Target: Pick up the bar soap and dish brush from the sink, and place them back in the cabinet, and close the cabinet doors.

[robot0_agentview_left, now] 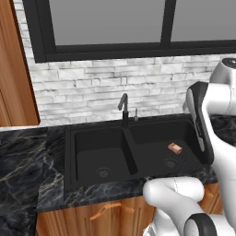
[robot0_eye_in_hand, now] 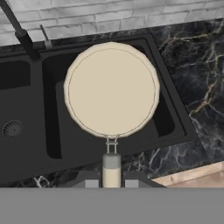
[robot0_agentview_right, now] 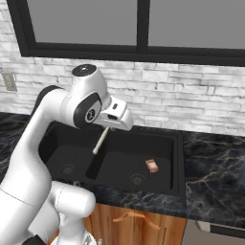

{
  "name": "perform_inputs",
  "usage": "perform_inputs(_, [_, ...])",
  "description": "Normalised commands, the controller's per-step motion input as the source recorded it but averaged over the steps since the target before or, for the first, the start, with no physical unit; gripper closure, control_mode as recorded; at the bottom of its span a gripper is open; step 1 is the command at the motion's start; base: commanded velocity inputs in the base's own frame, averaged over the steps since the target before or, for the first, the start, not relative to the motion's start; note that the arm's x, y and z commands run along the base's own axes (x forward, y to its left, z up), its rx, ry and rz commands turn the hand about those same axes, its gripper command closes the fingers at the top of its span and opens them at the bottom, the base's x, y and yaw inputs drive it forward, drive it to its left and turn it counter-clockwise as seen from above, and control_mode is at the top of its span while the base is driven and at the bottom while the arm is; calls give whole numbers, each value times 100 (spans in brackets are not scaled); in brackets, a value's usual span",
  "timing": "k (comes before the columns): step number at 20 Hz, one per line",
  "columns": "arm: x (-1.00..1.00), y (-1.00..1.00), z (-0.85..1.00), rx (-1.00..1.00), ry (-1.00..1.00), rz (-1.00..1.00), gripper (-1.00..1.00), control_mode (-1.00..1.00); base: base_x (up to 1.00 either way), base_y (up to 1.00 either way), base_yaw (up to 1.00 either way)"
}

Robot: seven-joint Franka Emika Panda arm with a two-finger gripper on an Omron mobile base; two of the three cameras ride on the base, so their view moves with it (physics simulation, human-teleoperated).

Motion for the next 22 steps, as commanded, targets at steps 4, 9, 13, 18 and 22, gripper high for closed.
perform_inputs(4, [-12, 25, 14, 0, 0, 1, 100, -100, 0, 0, 0])
perform_inputs(9, [-11, 9, 3, 0, 0, 0, 100, -100, 0, 0, 0])
perform_inputs(13, [-3, 3, 2, 0, 0, 0, 100, 100, -5, 1, 1])
perform_inputs(18, [0, 0, 0, 0, 0, 0, 100, 100, -42, -18, 3])
perform_inputs(22, [0, 0, 0, 0, 0, 0, 100, 100, -79, -38, 4])
